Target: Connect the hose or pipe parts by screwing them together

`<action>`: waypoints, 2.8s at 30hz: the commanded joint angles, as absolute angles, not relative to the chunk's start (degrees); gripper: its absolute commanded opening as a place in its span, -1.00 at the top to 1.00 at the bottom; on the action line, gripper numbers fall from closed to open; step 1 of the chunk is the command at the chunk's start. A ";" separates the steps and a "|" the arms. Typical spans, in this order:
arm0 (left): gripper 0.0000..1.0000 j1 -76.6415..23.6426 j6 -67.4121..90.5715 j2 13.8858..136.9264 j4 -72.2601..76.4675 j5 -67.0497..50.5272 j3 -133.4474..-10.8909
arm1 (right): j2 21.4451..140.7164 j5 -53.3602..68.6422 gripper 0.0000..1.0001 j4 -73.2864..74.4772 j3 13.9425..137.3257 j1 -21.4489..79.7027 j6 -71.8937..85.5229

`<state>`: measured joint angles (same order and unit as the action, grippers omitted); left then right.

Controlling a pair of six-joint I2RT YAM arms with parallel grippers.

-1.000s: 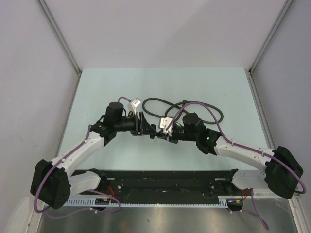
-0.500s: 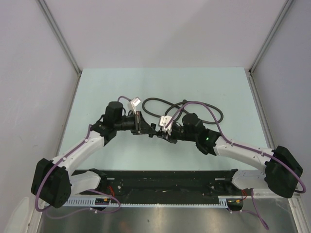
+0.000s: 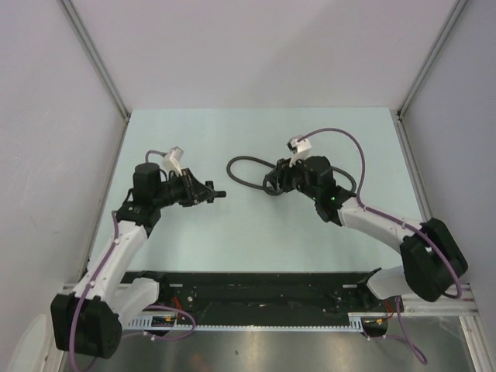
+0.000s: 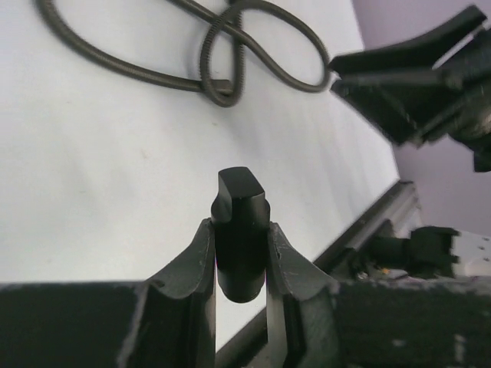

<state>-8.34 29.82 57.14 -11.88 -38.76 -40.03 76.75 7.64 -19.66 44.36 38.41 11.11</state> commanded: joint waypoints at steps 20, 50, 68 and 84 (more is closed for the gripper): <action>1.00 -8.26 24.26 47.46 -17.58 -26.28 -39.38 | 110.21 -4.84 0.07 1.76 72.51 35.95 30.50; 1.00 -8.26 24.35 47.99 -17.67 -26.28 -39.38 | 108.98 -23.39 0.74 26.19 72.16 34.54 25.31; 1.00 -8.26 24.35 47.37 -17.67 -25.93 -39.29 | 100.19 -0.65 -0.06 15.67 70.93 33.58 9.34; 1.00 -8.26 24.26 47.37 -17.75 -25.23 -39.20 | 110.12 11.77 -0.17 7.20 70.84 31.11 6.24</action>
